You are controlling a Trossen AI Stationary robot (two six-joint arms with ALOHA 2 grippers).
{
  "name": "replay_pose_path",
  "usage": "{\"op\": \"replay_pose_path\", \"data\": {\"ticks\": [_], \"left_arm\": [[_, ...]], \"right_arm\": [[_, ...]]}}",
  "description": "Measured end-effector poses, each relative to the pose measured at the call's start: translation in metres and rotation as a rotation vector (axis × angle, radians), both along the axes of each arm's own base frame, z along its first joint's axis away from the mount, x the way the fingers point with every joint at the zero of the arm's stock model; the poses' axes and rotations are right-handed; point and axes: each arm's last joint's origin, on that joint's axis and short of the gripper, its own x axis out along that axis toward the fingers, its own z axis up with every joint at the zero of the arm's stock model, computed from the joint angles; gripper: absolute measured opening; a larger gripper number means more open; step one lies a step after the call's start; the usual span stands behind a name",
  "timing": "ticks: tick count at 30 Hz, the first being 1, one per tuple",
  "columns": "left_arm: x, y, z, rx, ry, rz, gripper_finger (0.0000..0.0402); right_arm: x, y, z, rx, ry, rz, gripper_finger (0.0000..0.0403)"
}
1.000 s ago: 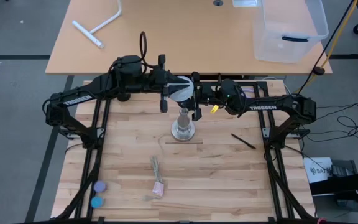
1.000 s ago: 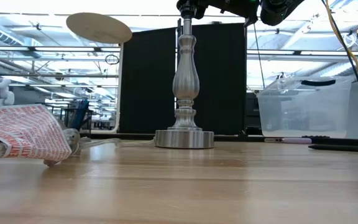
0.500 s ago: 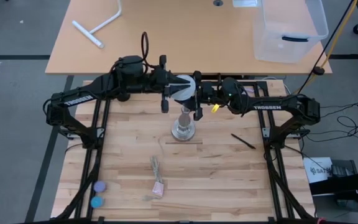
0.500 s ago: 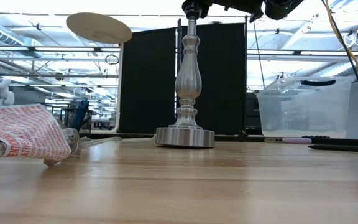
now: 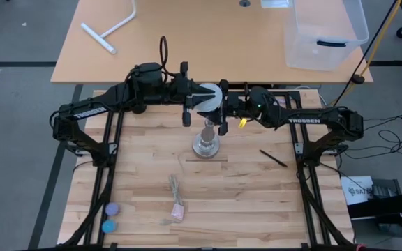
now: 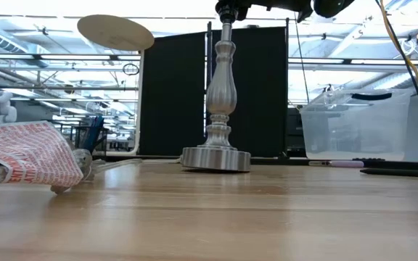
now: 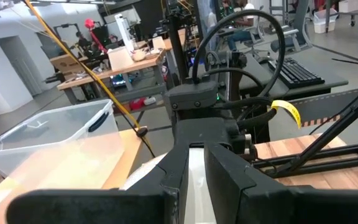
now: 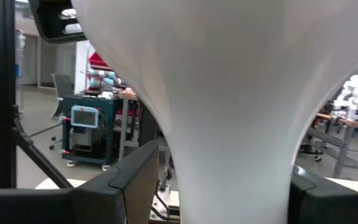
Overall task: Screw lightbulb
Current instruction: Insert the lightbulb into the lamp
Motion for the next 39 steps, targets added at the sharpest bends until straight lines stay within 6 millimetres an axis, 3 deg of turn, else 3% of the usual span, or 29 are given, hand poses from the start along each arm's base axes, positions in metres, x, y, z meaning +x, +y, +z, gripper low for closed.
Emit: {"op": "replay_pose_path", "data": {"ticks": [8, 18, 39], "left_arm": [[0.000, 0.000, 0.000, -0.007, -0.003, 0.007, 0.0057], [0.000, 0.000, 0.000, -0.017, -0.001, 0.007, 0.0057], [0.000, -0.002, -0.001, -0.017, 0.004, 0.006, 0.0057]], "right_arm": [[-0.002, 0.000, 0.002, -0.013, 0.041, -0.015, 0.0213], [0.004, 0.008, 0.030, -0.086, 0.189, -0.056, 0.0213], [-0.004, 0.011, 0.055, -0.160, 0.394, -0.084, 0.0212]]}}
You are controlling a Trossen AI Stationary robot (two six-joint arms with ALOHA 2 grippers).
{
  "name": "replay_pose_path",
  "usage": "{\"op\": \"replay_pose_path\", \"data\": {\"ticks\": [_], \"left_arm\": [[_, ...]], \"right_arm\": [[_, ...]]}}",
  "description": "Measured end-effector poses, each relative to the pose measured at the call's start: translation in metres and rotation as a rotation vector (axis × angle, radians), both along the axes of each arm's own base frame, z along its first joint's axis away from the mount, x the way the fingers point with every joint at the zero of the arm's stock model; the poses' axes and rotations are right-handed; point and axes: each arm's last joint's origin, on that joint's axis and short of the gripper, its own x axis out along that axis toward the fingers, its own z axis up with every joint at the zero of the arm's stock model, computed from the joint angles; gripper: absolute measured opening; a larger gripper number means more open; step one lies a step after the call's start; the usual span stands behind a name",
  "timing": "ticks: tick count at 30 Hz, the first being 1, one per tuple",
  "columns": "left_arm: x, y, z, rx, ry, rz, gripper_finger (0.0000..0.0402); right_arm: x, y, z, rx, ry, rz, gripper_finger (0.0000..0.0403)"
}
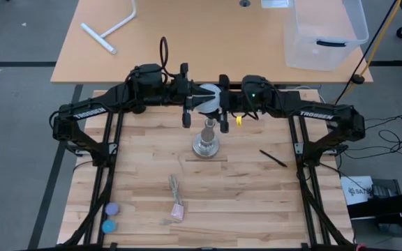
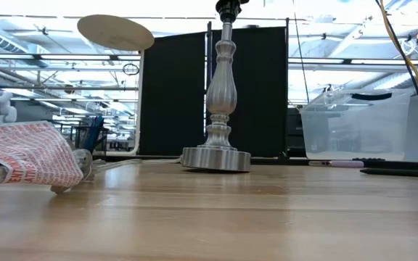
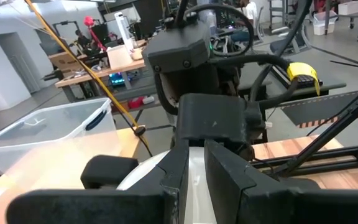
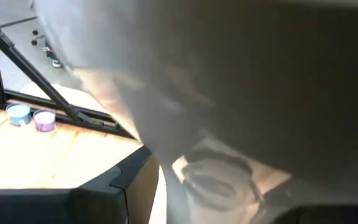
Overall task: Screw lightbulb
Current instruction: Insert the lightbulb into the lamp
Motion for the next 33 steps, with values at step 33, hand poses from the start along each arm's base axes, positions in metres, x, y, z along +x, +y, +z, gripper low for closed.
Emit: {"op": "replay_pose_path", "data": {"ticks": [33], "left_arm": [[0.000, 0.000, -0.001, -0.001, 0.007, -0.010, 0.0057]], "right_arm": [[-0.020, 0.004, 0.010, 0.054, 0.050, -0.018, 0.0149]]}}
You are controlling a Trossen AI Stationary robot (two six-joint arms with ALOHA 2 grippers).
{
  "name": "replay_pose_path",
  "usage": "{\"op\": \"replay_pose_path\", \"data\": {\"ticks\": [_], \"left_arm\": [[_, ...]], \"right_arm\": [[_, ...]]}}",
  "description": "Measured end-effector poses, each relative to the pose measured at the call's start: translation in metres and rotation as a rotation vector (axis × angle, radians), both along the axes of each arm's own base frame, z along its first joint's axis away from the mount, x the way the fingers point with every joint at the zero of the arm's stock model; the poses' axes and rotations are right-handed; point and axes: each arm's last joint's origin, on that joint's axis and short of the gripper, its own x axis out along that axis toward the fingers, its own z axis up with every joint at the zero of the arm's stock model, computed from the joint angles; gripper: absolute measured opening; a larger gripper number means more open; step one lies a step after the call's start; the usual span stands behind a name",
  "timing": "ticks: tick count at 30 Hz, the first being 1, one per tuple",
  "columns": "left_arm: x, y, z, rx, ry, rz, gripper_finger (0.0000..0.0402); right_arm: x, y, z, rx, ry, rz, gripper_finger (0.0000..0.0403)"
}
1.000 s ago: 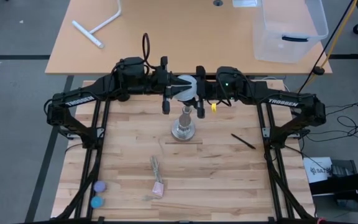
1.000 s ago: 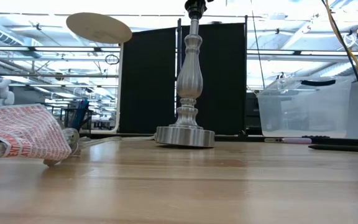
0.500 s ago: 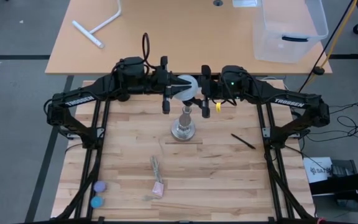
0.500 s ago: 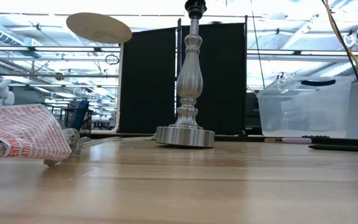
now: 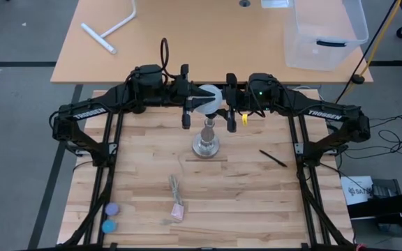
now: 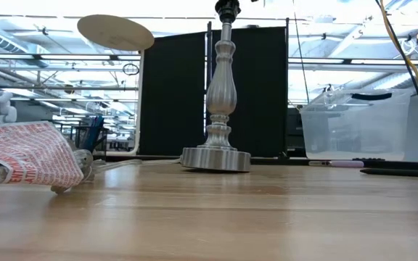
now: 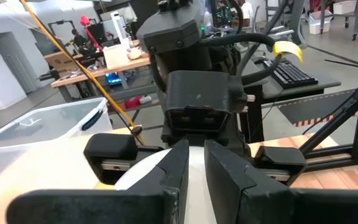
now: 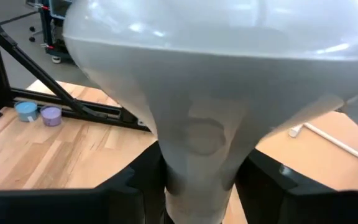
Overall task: Screw lightbulb
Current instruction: Insert the lightbulb into the lamp
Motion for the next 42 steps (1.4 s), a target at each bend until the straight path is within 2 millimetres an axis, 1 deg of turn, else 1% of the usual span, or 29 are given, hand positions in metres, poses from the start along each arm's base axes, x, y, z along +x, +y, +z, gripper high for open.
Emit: {"op": "replay_pose_path", "data": {"ticks": [13, 21, 24, 29, 37, 42], "left_arm": [[-0.001, -0.005, 0.001, 0.013, -0.003, -0.008, 0.0057], [-0.013, -0.011, 0.013, 0.040, -0.044, -0.014, 0.0057], [-0.019, -0.013, 0.018, 0.048, -0.059, -0.015, 0.0057], [-0.027, -0.015, 0.023, 0.068, -0.072, -0.008, 0.0057], [-0.028, -0.015, 0.026, 0.076, -0.090, -0.010, 0.0057], [-0.029, -0.015, 0.033, 0.096, -0.158, 0.020, 0.0057]], "right_arm": [[0.000, 0.001, -0.001, 0.025, 0.001, 0.013, 0.0148], [0.001, 0.001, -0.001, 0.032, -0.004, 0.016, 0.0148], [0.004, 0.001, -0.007, 0.031, -0.044, 0.026, 0.0148], [0.000, -0.002, -0.015, 0.035, -0.081, 0.037, 0.0148], [-0.011, -0.002, -0.025, 0.057, -0.161, 0.065, 0.0148], [-0.015, -0.007, -0.037, 0.098, -0.236, 0.058, 0.0148]]}}
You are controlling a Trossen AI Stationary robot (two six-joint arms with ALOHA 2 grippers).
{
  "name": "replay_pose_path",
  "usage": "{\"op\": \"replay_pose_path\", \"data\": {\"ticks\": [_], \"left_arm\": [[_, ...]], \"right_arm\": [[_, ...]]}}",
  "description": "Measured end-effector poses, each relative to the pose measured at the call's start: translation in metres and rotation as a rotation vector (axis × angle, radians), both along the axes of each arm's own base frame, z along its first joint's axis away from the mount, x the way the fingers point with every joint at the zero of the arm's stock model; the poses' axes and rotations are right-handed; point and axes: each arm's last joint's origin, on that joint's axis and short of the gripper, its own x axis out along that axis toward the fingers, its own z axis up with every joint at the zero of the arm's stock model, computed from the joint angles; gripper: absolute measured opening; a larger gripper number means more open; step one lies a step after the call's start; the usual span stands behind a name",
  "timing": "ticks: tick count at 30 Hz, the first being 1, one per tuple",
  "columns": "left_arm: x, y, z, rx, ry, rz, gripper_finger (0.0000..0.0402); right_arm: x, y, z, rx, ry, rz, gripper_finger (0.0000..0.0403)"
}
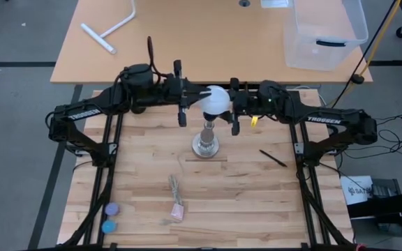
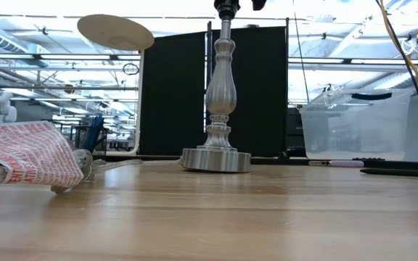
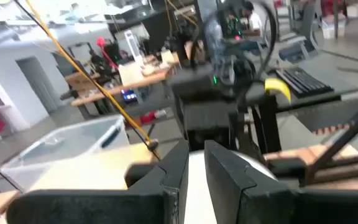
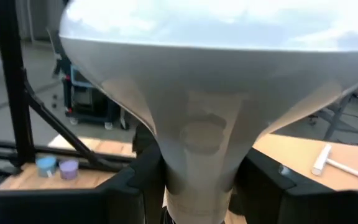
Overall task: Screw lightbulb
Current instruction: Insert the lightbulb into the lamp
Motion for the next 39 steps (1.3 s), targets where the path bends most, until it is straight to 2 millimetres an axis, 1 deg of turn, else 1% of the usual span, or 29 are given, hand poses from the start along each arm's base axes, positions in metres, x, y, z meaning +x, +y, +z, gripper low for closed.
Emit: {"op": "replay_pose_path", "data": {"ticks": [3, 10, 22, 31, 39], "left_arm": [[0.000, 0.000, 0.002, 0.005, -0.023, 0.001, 0.0057], [-0.001, 0.000, 0.003, 0.001, -0.021, 0.001, 0.0057], [-0.001, 0.000, 0.001, -0.038, 0.000, 0.003, 0.0057], [-0.003, 0.008, -0.001, -0.067, 0.017, 0.031, 0.0057], [-0.011, 0.007, 0.016, -0.068, 0.000, 0.030, 0.0057]], "right_arm": [[0.000, -0.002, -0.005, 0.029, -0.037, 0.014, 0.0148], [0.003, -0.004, -0.010, 0.038, -0.032, -0.002, 0.0149], [0.005, -0.005, -0.011, 0.066, -0.034, -0.022, 0.0148], [0.005, -0.005, -0.010, 0.089, -0.046, -0.033, 0.0150], [0.005, -0.005, -0.010, 0.098, -0.054, -0.035, 0.0152]]}}
